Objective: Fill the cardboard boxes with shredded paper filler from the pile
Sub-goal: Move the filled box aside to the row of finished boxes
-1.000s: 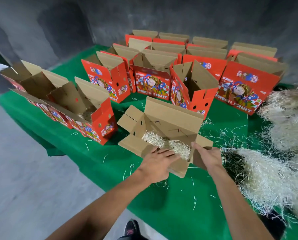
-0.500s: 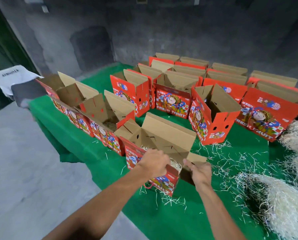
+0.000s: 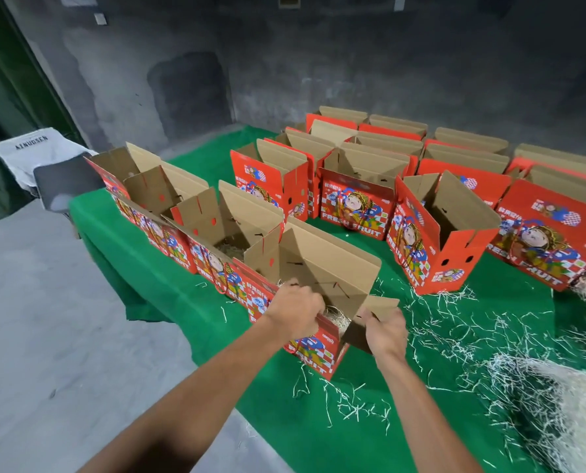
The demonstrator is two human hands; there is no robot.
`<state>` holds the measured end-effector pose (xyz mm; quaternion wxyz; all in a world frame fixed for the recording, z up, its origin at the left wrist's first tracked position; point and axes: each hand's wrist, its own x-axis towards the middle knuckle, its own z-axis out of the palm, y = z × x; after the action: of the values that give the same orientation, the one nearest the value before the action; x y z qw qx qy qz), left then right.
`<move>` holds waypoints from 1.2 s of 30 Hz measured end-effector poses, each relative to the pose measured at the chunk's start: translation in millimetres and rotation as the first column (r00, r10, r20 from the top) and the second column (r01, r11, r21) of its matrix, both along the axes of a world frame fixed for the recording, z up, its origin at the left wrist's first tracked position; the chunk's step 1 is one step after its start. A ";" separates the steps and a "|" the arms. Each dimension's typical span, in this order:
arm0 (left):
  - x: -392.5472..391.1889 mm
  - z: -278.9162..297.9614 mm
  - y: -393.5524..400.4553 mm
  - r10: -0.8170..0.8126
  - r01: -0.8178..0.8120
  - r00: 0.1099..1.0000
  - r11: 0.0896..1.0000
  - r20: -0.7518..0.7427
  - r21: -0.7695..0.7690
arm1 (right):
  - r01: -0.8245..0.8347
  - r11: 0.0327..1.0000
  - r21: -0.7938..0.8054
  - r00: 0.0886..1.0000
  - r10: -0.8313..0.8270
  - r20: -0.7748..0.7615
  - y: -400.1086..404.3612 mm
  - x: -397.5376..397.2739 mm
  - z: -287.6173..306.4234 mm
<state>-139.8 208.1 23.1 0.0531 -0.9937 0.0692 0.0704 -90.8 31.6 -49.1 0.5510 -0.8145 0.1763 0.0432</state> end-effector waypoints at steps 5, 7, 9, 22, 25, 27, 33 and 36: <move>0.2 -1.2 12.6 0.004 0.001 0.999 0.994 0.054 -0.106 | -0.012 1.000 0.008 1.000 0.012 0.008 23.6 2.1 1.6; 1.2 0.8 15.6 -0.003 0.014 0.997 0.988 0.074 -0.156 | -0.032 0.999 0.010 0.999 0.032 0.005 32.4 4.9 1.2; 2.9 2.6 20.0 -0.012 0.029 0.996 0.982 0.092 -0.185 | -0.037 0.999 0.016 0.999 0.037 -0.004 39.7 9.4 2.1; 20.3 -10.8 64.8 0.031 0.014 0.953 0.989 0.300 -0.147 | -0.065 0.998 -0.018 0.998 0.065 -0.004 97.7 28.7 3.2; 25.9 -14.7 73.5 0.065 -0.036 0.957 0.994 0.283 -0.106 | -0.061 0.998 -0.019 0.998 0.062 0.012 113.2 32.4 1.8; 29.3 -15.7 79.4 0.101 -0.079 0.959 0.993 0.264 -0.092 | -0.065 0.997 -0.032 0.998 0.065 0.013 122.1 35.5 1.8; 36.5 -11.4 89.9 0.180 -0.151 0.956 0.979 0.230 -0.140 | -0.080 0.996 -0.048 0.997 0.079 -0.009 140.8 42.0 3.8; 37.1 -8.8 90.4 0.196 -0.164 0.958 0.974 0.209 -0.158 | -0.086 0.996 -0.016 0.996 0.085 -0.030 144.5 45.2 2.8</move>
<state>-102.6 298.5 14.3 -0.0157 -0.9987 -0.0233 -0.0421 -45.6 176.2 -46.3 0.5388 -0.8254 0.1497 0.0771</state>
